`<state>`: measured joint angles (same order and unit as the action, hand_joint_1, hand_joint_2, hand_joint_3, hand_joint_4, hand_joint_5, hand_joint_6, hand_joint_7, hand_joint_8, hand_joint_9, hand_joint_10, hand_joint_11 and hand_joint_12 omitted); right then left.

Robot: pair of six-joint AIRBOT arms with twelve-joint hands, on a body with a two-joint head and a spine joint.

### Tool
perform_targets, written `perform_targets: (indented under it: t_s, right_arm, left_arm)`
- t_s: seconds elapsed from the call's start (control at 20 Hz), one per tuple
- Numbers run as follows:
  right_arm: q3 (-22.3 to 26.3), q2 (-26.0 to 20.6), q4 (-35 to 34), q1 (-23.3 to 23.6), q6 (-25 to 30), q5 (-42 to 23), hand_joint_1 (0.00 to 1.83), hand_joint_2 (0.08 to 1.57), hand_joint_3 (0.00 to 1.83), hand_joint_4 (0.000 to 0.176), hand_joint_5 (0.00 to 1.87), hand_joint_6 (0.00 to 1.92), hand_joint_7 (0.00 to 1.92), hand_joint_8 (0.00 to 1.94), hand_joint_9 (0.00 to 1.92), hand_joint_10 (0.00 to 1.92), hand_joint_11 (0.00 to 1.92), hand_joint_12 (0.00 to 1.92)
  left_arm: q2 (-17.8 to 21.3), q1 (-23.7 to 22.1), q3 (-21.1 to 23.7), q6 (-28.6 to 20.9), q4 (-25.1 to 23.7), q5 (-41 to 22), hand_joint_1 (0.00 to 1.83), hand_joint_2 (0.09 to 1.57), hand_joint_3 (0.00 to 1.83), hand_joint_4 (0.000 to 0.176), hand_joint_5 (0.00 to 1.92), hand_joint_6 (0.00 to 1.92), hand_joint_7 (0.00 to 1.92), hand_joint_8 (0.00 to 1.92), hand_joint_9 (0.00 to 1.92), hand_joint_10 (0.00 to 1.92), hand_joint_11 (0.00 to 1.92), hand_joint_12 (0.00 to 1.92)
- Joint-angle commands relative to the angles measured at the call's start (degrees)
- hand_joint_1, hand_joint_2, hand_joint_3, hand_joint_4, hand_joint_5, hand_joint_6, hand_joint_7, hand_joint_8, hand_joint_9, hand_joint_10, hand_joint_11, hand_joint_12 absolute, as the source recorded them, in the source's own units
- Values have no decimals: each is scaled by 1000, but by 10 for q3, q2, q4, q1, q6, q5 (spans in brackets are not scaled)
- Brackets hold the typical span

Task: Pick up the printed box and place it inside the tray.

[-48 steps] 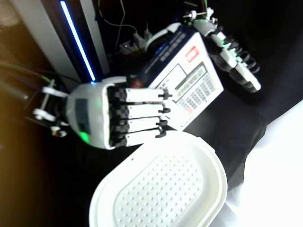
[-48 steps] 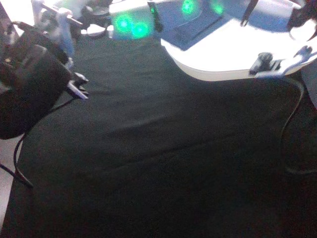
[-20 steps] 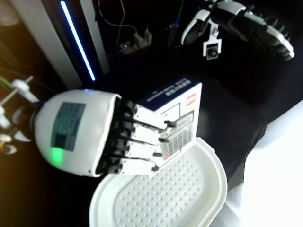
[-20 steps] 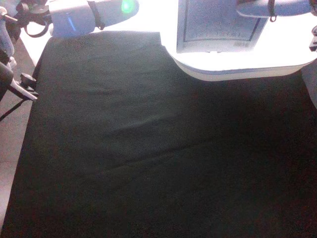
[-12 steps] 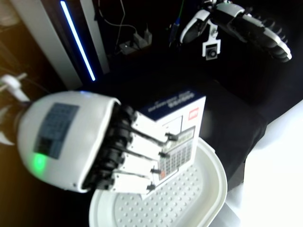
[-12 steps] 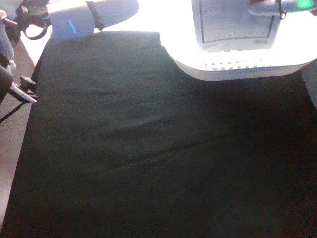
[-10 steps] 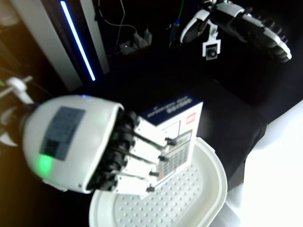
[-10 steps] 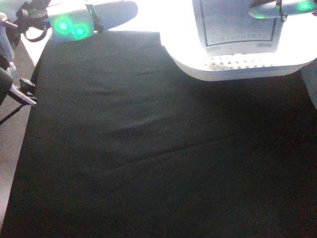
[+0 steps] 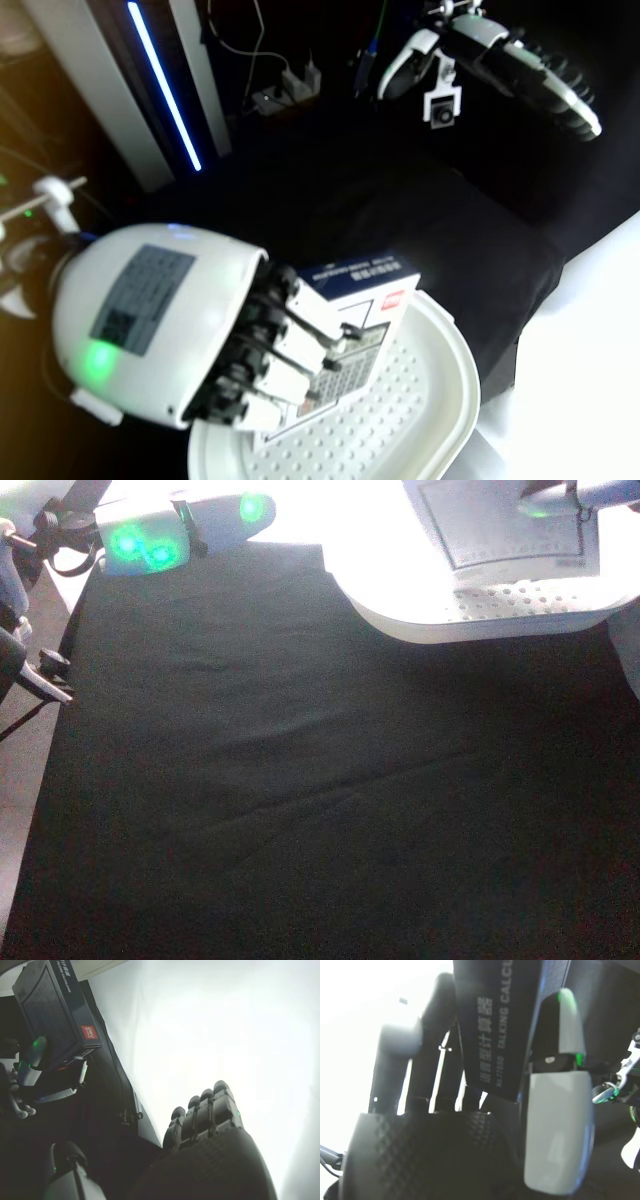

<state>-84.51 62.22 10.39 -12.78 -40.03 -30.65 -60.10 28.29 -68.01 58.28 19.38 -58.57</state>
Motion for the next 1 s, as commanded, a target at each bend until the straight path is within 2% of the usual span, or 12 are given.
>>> perform_targets:
  t_s: [0.0, 0.05, 0.15, 0.3, 0.45, 0.5, 0.55, 0.65, 0.7, 0.8, 0.85, 0.95]
  right_arm:
    - [-1, -6, -11, 22, -20, -49, 1202, 1027, 1, 0, 1186, 611, 1215, 1153, 1371, 1698, 1325, 1813]
    - [2, -6, -11, 32, -43, -38, 1200, 1033, 1, 0, 1168, 645, 1137, 1406, 1320, 1792, 1313, 1896]
    - [20, -11, -11, 58, -121, 4, 1203, 1029, 0, 0, 1177, 631, 1068, 1827, 1235, 1916, 1284, 1920]
    - [45, -21, -10, 81, -197, 31, 1204, 1023, 0, 0, 1197, 594, 1060, 1918, 1149, 1921, 1227, 1921]
    - [54, -24, -10, 84, -234, 51, 1209, 1022, 0, 0, 1198, 595, 1034, 1941, 1157, 1921, 1221, 1921]
    - [57, -24, -10, 84, -243, 57, 1207, 1024, 0, 0, 1190, 609, 1045, 1751, 1084, 1916, 1131, 1921]
    - [63, -24, -10, 84, -258, 61, 1262, 1080, 5, 0, 1103, 530, 1026, 1321, 1009, 1615, 980, 1748]
    - [75, -24, -10, 84, -308, 77, 1291, 1048, 0, 0, 1182, 360, 1150, 982, 1134, 1242, 1074, 1445]
    - [77, -24, -10, 84, -317, 79, 1301, 1009, 2, 0, 1175, 465, 1320, 602, 1215, 927, 1095, 1282]
    - [78, -24, -10, 84, -323, 81, 1301, 1003, 0, 0, 1225, 350, 1323, 617, 1235, 892, 1076, 1465]
    - [78, -24, -10, 84, -323, 81, 1303, 999, 0, 0, 1213, 385, 1348, 557, 1211, 874, 1037, 1454]
    - [78, -24, -10, 84, -323, 81, 1288, 1044, 1, 0, 1009, 759, 1291, 608, 1100, 678, 828, 1338]
  left_arm:
    - [3, -1, 1, -3, -8, -68, 310, 800, 1, 56, 0, 0, 0, 0, 0, 0, 0, 0]
    - [3, 1, 1, -3, -8, -68, 303, 803, 3, 44, 0, 0, 0, 0, 0, 0, 0, 0]
    - [3, 4, 2, -4, -7, -68, 308, 820, 9, 57, 0, 0, 0, 0, 0, 0, 0, 0]
    - [3, 5, 3, -4, -7, -70, 298, 811, 2, 68, 0, 0, 0, 0, 0, 0, 0, 0]
    - [2, 8, 3, -4, -7, -72, 309, 787, 0, 24, 0, 0, 0, 0, 0, 0, 0, 0]
    - [1, 9, 3, -4, -6, -73, 300, 801, 0, 39, 0, 0, 0, 0, 0, 0, 0, 0]
    - [0, 10, 4, -4, -6, -73, 282, 813, 5, 47, 0, 0, 0, 0, 0, 0, 0, 0]
    - [0, 12, 5, -4, -6, -73, 295, 802, 0, 25, 0, 0, 0, 0, 0, 0, 14, 6]
    - [0, 12, 5, -4, -6, -73, 275, 806, 1, 21, 0, 0, 0, 0, 0, 0, 39, 20]
    - [-2, 13, 5, -4, -6, -73, 266, 834, 10, 40, 0, 0, 0, 0, 0, 0, 5, 11]
    - [-3, 13, 5, -4, -6, -72, 263, 841, 11, 28, 0, 0, 0, 0, 0, 0, 0, 9]
    - [-4, 15, 5, -4, -5, -73, 280, 841, 6, 0, 0, 0, 0, 0, 0, 0, 0, 1]
